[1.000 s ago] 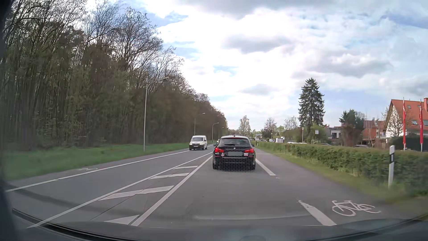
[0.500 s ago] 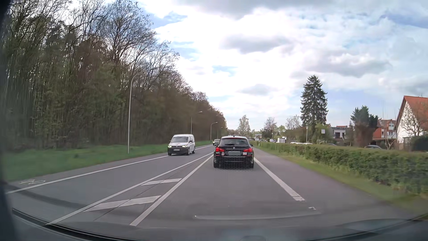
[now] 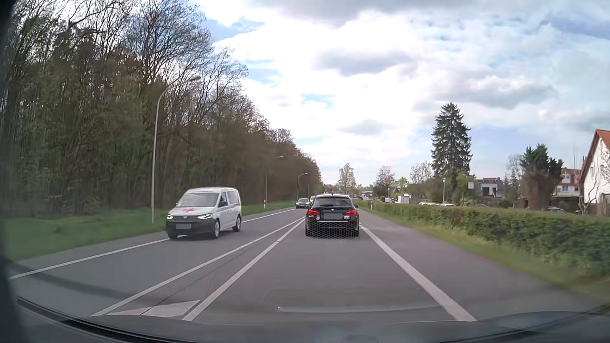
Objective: Follow the waypoints while adhering to traffic rules and regulations
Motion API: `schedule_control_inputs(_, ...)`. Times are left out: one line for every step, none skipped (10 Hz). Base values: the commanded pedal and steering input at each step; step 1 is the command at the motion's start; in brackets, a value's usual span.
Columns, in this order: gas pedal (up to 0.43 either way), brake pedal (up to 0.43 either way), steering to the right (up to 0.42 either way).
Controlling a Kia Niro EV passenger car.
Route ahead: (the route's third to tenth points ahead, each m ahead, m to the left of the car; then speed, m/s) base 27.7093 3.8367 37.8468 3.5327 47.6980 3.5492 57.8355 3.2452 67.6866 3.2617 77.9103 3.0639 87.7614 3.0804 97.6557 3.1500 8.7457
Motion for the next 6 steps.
schedule_control_inputs(0.000,0.000,0.000)
schedule_control_inputs(0.000,0.000,0.000)
schedule_control_inputs(0.000,0.000,0.000)
schedule_control_inputs(0.000,0.000,0.000)
schedule_control_inputs(0.000,0.000,0.000)
schedule_control_inputs(0.000,0.000,0.000)
